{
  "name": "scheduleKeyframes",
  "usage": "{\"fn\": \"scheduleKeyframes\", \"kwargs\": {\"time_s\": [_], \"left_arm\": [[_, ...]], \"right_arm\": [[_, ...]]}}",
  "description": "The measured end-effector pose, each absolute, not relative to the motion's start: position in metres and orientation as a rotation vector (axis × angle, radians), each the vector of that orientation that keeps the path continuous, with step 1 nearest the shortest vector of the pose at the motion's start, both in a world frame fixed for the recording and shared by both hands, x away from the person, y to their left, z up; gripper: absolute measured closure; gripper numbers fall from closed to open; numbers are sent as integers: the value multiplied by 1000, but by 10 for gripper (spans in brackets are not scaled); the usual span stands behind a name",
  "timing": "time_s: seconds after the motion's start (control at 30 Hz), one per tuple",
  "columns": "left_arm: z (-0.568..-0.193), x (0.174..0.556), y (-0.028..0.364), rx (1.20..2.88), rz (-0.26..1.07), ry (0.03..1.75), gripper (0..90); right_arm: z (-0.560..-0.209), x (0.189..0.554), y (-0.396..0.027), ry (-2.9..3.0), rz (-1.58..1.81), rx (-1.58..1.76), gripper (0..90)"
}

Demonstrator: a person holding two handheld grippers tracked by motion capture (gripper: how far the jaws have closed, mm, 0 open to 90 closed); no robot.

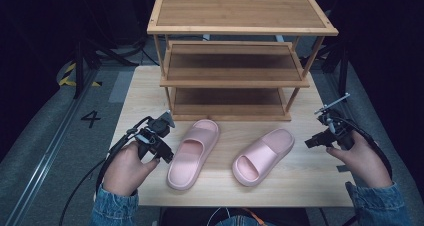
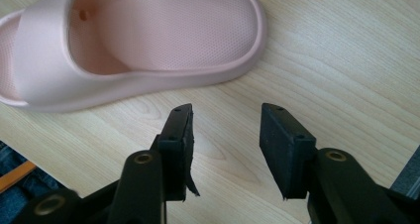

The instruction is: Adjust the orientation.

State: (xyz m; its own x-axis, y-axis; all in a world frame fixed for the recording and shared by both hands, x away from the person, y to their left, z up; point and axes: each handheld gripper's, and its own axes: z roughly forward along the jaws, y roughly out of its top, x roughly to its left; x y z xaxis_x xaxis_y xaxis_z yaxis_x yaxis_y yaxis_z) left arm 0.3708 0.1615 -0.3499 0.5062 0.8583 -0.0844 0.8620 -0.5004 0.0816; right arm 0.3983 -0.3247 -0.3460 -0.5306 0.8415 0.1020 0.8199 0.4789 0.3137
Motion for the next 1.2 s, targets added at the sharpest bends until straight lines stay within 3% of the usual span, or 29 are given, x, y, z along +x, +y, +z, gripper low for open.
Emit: {"fn": "scheduleKeyframes", "kwargs": {"time_s": [0.27, 0.67, 1.2], "left_arm": [[-349, 371, 157, 2627, -86, 1466, 450], [-347, 374, 148, 2625, -77, 1435, 445], [-360, 380, 111, 2643, -133, 1273, 456]], "right_arm": [[-348, 398, -327, 2644, 517, 1500, 558], [-353, 395, -329, 2638, 522, 1517, 539], [-364, 394, -333, 2636, 509, 1551, 534]]}}
